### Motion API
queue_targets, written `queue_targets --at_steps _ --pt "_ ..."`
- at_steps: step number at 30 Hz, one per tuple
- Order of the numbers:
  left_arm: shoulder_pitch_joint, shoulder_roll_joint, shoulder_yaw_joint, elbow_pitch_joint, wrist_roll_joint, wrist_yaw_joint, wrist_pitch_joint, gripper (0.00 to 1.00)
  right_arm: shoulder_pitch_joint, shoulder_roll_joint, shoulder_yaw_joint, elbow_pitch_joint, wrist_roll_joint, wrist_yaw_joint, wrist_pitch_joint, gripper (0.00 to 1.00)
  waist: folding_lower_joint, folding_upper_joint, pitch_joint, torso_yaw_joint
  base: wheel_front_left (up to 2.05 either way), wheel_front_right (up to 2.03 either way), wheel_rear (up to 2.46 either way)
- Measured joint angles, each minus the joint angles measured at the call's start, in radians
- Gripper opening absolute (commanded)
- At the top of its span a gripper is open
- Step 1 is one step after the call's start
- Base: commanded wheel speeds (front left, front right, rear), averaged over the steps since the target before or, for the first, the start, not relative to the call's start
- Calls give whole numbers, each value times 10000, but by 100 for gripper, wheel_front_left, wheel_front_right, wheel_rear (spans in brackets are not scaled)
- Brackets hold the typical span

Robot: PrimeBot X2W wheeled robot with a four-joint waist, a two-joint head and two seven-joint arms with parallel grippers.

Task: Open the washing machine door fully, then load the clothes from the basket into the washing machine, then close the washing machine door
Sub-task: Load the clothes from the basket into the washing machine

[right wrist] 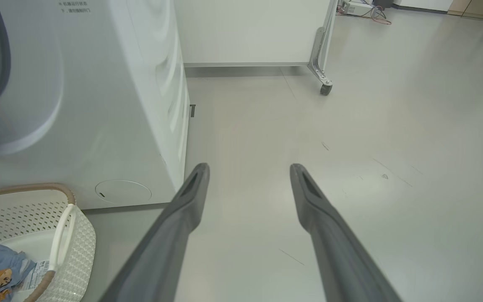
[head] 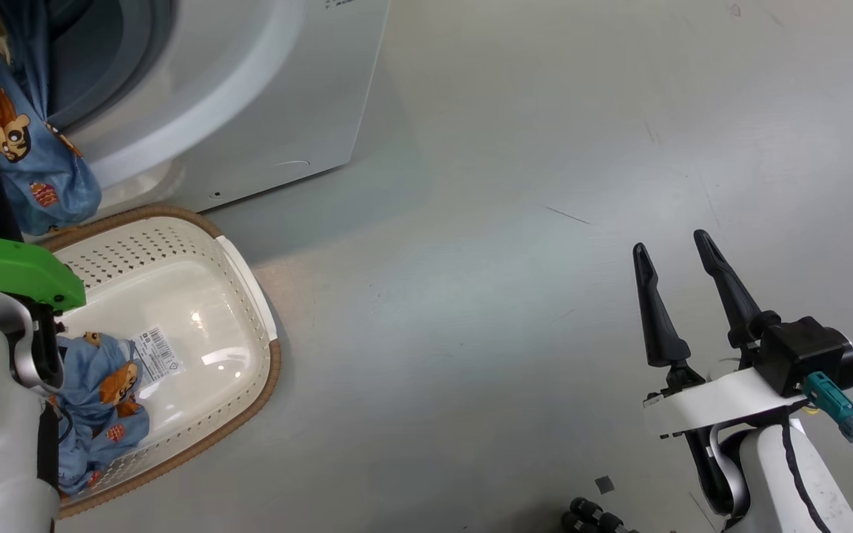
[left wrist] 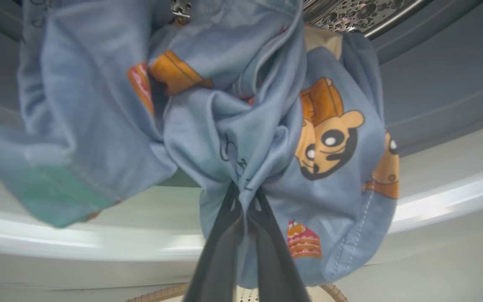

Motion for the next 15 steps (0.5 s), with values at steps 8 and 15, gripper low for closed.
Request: queue_targets --at_steps 8,15 --pt "-71 -65 -205 -192 165 -35 -88 0 -128 0 19 0 61 -6 0 100 0 0 -48 179 0 0 0" --pt "-1124 50 -512 -752 571 -31 -253 0 -132 -10 259 42 90 -4 0 100 -1 0 -154 308 0 0 0"
